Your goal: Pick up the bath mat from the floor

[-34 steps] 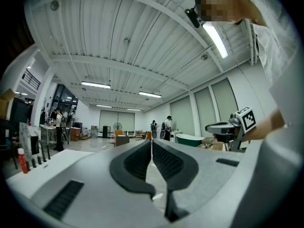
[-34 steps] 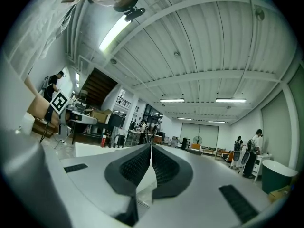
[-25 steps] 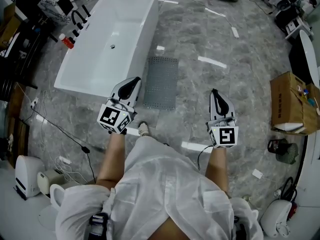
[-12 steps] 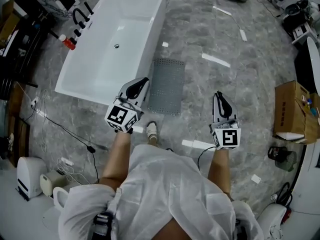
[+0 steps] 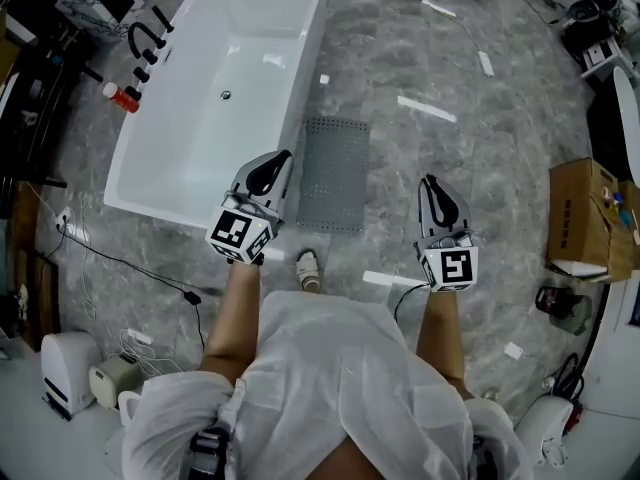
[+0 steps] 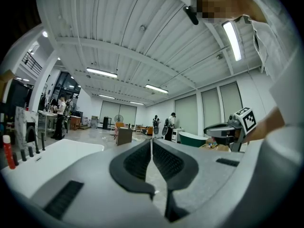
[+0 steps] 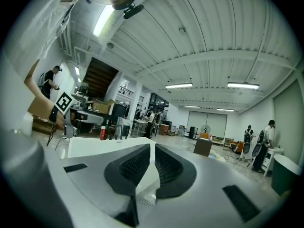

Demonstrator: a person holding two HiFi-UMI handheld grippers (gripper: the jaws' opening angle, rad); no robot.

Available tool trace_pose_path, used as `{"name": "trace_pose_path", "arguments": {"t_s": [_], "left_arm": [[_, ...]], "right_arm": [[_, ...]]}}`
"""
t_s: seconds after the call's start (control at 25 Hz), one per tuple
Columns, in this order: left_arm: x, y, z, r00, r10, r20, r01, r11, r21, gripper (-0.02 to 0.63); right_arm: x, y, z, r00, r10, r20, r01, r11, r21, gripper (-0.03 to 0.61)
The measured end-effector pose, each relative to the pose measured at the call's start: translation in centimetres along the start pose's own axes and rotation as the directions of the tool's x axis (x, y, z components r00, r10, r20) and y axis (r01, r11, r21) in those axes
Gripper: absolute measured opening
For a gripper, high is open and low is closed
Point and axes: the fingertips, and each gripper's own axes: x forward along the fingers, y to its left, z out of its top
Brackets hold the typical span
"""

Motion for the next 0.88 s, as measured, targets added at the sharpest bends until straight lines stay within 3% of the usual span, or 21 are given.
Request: {"name": "trace_pose_path", "arguments": {"t_s": [0.48, 0.88], "left_arm": [[3.6, 4.2, -0.2, 0.998, -0.06, 0.009, 0.06, 0.998, -0.021, 0.018], [12.2, 5.6, -0.2, 0.993, -0.118, 0.021, 0.119, 0.992, -0.052, 0.018]], "right_arm": [[6.7, 0.2, 0.1, 1.0, 0.019, -0.019, -0.019, 1.0, -0.01, 0.034], [13.8, -5.9, -1.8, 0.998, 0.063, -0.001, -0.063, 0.998, -0.013, 0.04]]}}
